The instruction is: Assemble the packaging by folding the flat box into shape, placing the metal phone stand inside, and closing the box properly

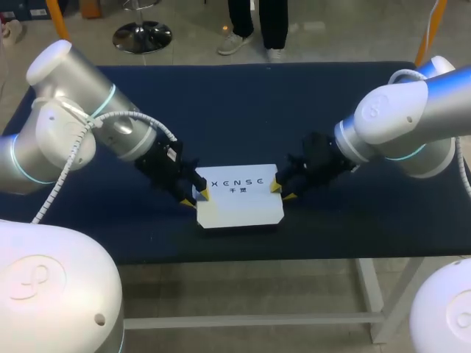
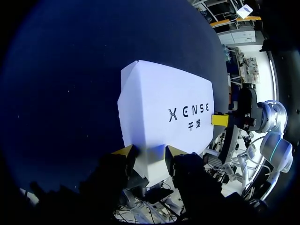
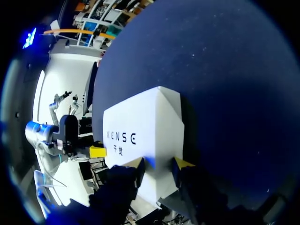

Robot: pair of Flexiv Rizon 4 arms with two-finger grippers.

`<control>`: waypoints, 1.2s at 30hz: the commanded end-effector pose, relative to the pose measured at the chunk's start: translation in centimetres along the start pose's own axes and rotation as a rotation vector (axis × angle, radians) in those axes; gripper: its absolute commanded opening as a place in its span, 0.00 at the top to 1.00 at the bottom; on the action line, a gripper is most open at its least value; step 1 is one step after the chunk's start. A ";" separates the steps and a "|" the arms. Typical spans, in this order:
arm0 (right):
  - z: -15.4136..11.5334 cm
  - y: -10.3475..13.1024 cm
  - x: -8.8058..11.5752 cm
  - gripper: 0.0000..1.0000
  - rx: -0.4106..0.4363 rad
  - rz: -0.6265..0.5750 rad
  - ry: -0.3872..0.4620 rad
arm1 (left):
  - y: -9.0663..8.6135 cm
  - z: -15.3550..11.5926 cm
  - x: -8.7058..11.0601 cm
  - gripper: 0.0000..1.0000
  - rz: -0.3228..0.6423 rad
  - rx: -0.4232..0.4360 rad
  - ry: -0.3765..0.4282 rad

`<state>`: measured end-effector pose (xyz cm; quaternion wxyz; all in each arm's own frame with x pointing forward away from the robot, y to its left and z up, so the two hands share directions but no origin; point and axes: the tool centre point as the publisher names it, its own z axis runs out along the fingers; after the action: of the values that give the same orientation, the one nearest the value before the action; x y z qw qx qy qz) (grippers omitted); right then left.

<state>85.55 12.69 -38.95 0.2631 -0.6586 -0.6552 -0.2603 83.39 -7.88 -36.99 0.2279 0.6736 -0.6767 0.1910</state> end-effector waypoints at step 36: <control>-0.5 0.9 1.4 0.58 0.096 0.083 -0.028 | -0.6 -0.9 0.8 0.55 -0.029 -0.140 -0.035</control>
<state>86.25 13.04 -37.82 0.2931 -0.6761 -0.6418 -0.2124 83.52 -7.78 -35.90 0.2619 0.6709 -0.6804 0.1354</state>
